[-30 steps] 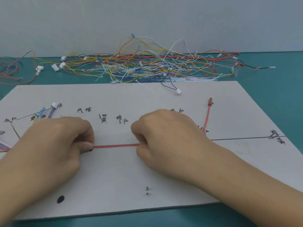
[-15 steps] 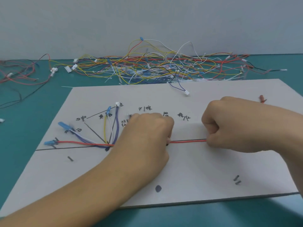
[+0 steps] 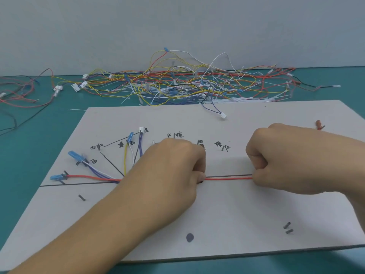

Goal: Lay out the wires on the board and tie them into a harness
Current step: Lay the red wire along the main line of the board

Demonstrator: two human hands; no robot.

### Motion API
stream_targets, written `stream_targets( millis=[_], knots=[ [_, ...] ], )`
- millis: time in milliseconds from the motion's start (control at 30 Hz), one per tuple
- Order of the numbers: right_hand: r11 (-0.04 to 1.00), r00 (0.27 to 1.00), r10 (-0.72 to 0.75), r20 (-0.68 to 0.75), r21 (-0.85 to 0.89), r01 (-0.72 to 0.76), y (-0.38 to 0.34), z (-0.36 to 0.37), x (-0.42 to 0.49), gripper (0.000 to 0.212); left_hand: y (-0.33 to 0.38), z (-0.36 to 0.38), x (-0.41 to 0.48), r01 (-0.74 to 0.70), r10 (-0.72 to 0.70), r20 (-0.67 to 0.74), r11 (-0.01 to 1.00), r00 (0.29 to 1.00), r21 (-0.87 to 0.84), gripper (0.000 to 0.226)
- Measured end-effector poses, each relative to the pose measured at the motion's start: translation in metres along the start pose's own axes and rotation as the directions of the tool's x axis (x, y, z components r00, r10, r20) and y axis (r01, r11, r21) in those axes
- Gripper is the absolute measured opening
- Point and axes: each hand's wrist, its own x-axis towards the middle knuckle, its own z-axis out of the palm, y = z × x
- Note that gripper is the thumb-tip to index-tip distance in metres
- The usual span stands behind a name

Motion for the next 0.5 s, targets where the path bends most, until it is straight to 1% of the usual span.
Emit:
stream_targets(
  millis=[33,100,133,233,300,400,500],
  knots=[
    [1.000,1.000,-0.007,0.005,0.007,0.007,0.000,-0.001,-0.001,0.009,0.000,-0.002,-0.002,-0.010,0.010,0.007,1.000,1.000,-0.006,0.010],
    [1.000,0.999,-0.017,0.027,0.003,0.017,-0.003,-0.003,-0.004,0.026,-0.001,-0.006,-0.005,-0.023,0.023,0.019,1.000,1.000,-0.007,0.008],
    [1.000,0.999,-0.019,0.033,0.000,0.019,-0.003,-0.003,-0.004,0.028,-0.002,-0.006,-0.007,-0.025,0.025,0.028,1.000,0.999,-0.005,0.007],
    [1.000,0.999,-0.012,0.047,0.020,0.011,-0.003,-0.001,-0.006,0.023,-0.004,-0.007,-0.010,-0.041,0.041,0.043,0.999,0.998,-0.010,0.008],
    [0.999,0.997,-0.011,0.079,0.031,0.009,-0.005,0.001,-0.006,0.023,-0.004,-0.007,-0.012,-0.054,0.055,0.038,0.998,0.998,-0.012,0.010],
    [0.998,0.996,0.009,0.088,0.063,-0.014,-0.005,0.001,-0.005,0.026,-0.006,-0.005,-0.012,-0.076,0.076,0.026,0.997,0.997,0.011,0.011],
    [0.992,0.993,0.021,0.112,0.118,-0.034,-0.004,-0.001,-0.004,0.023,-0.009,-0.005,-0.011,-0.095,0.096,0.039,0.995,0.995,-0.015,0.009]
  ],
)
